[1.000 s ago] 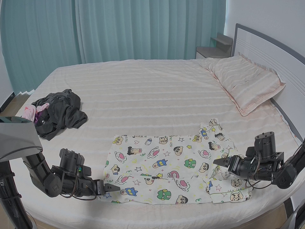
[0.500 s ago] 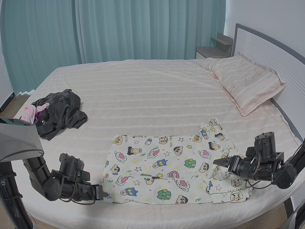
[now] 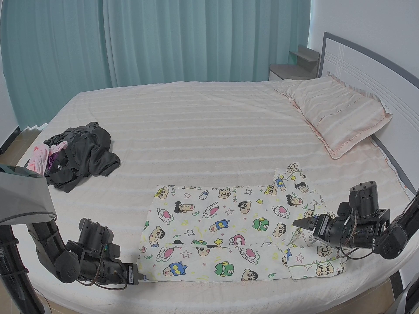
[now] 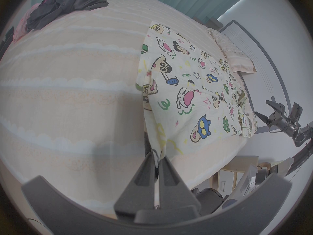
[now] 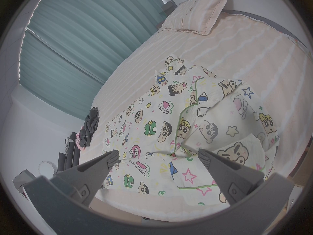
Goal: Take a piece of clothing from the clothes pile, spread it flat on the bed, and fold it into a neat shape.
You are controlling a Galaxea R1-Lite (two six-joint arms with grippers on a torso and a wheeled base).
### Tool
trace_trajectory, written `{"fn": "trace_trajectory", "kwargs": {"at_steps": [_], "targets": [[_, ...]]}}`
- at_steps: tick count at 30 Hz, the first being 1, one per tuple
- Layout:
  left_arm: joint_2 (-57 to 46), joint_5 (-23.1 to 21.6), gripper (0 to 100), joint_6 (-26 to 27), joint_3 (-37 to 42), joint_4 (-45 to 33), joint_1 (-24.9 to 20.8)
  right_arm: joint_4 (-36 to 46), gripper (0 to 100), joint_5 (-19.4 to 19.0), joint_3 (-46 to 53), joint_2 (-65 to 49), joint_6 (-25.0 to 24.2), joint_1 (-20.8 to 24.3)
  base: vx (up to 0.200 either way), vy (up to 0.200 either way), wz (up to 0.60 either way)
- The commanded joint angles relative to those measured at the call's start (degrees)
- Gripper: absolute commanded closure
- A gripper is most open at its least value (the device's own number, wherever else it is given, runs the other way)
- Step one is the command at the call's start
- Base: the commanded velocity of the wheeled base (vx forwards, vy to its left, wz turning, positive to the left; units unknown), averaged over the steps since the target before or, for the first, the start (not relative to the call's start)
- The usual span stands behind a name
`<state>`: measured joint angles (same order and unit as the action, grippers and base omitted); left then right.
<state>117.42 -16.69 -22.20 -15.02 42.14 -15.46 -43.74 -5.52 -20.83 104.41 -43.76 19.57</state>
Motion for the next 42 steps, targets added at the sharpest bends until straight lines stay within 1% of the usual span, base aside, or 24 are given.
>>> {"fn": "trace_trajectory", "kwargs": {"at_steps": [1,9,10,18,22,24,27,28,29,30,32,34,38,42], "targets": [[-0.5,0.0,100,0.0,0.9,-0.1,-0.1,0.0,0,0.0,0.0,0.2,0.0,0.0,0.0,0.0,0.0],[-0.2,0.3,100,-0.3,2.2,-0.1,-0.9,0.1,0,0.0,0.0,0.4,0.0,0.1,0.0,0.0,0.0],[-0.2,0.4,0,-0.3,2.2,-0.1,-1.0,0.1,0,0.0,0.0,0.4,0.0,0.1,0.0,0.0,0.0],[-0.8,0.5,0,-0.6,2.3,0.1,-0.5,0.1,0,0.0,0.0,0.2,0.1,0.0,0.0,0.0,0.0],[-5.1,0.5,0,-2.3,3.2,0.0,-0.1,0.1,0,0.0,0.0,-0.1,0.1,0.0,0.0,0.0,0.0],[-9.1,0.2,0,-4.3,4.4,0.0,-0.7,0.1,0,0.0,0.0,-0.1,0.1,0.0,0.0,0.0,0.0],[-10.5,0.2,0,-6.5,4.5,0.1,-1.4,0.1,0,0.0,0.0,0.0,0.1,0.1,0.0,0.0,0.0],[-11.1,0.6,0,-10.1,3.9,0.1,-2.1,0.1,0,0.0,0.0,0.0,0.1,0.0,0.0,0.0,0.0],[-11.2,1.0,0,-12.3,3.5,0.2,-2.3,0.1,0,0.0,0.0,0.0,0.1,0.0,0.0,0.0,0.0],[-11.3,2.5,0,-15.1,2.7,0.0,-2.6,0.1,0,-0.1,0.0,0.1,0.0,0.0,0.0,0.0,0.0],[-11.6,5.9,0,-18.5,2.2,-0.2,-3.8,0.1,0,-0.1,0.0,0.2,0.0,0.0,0.0,0.0,0.0],[-11.3,7.3,0,-18.9,1.9,-0.2,-4.6,0.1,0,0.0,0.0,0.3,0.0,0.1,0.0,0.0,0.0],[-11.5,7.4,0,-19.1,2.2,-0.2,-5.6,0.1,0,-0.1,0.0,0.4,0.0,0.2,0.0,0.0,0.0],[-11.2,7.4,0,-19.8,2.3,-0.2,-7.3,0.1,0,0.0,-0.1,0.3,0.1,0.1,0.0,-0.2,0.0]]}}
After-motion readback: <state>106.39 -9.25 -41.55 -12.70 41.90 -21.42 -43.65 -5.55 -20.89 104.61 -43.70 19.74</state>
